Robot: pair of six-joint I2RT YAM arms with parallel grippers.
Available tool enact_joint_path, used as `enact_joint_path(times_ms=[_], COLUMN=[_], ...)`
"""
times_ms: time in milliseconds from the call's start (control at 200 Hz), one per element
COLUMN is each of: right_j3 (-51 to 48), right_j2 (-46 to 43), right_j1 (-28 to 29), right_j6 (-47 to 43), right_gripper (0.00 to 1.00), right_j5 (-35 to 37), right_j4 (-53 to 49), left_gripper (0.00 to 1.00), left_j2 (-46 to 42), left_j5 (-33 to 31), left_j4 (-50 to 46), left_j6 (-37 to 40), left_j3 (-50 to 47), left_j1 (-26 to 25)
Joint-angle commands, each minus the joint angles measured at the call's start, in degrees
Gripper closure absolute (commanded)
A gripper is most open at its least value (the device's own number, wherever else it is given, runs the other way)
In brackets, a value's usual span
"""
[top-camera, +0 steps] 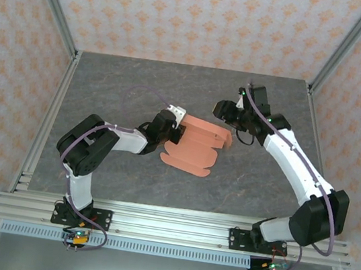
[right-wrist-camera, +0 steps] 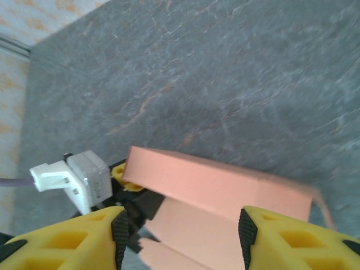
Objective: Fold the paper box
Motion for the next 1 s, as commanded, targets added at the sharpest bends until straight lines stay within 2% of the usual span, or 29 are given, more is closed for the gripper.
enact_joint_path(times_ms=[0,215,400,686,776,906,996], right_j3=[2.8,5.2,8.0,7.8,8.2,8.9,9.3], right_j2=[5.6,14.3,19.4,21.5,22.5,23.1,23.2], right_j1=[-0.8,-0.7,-0.5,0.2,0.7,1.0,1.1], right_j6=[-15.4,-18.6,-20.9,-21.2,-21.6,-21.8,-21.5], right_gripper=[0.43,0.43,0.45,0.48,0.49,0.51,0.52], right_j5=[-1.7,-7.4,-12.5,-11.3,-9.8,-8.5,-8.4], right_j4=[-8.3,-5.4,-9.1,-9.4,-9.9,-10.5,-11.1], left_gripper=[0.77,0.77,0.74,0.74,0.64,0.55,0.44], left_j2=[0.8,2.3,2.3,4.1,3.2,0.8,0.1], left_j5=[3.4,3.8,4.2,3.6,3.1,3.3,2.8], left_j4=[3.6,3.1,3.1,3.7,5.4,9.5,11.4], left_j6=[1.3,1.7,2.0,1.8,0.8,-0.1,-0.5], left_j3=[-1.0,0.3,0.9,1.1,-0.4,-3.7,-5.0], left_j1=[0.3,0.3,0.3,0.3,0.6,1.2,1.3])
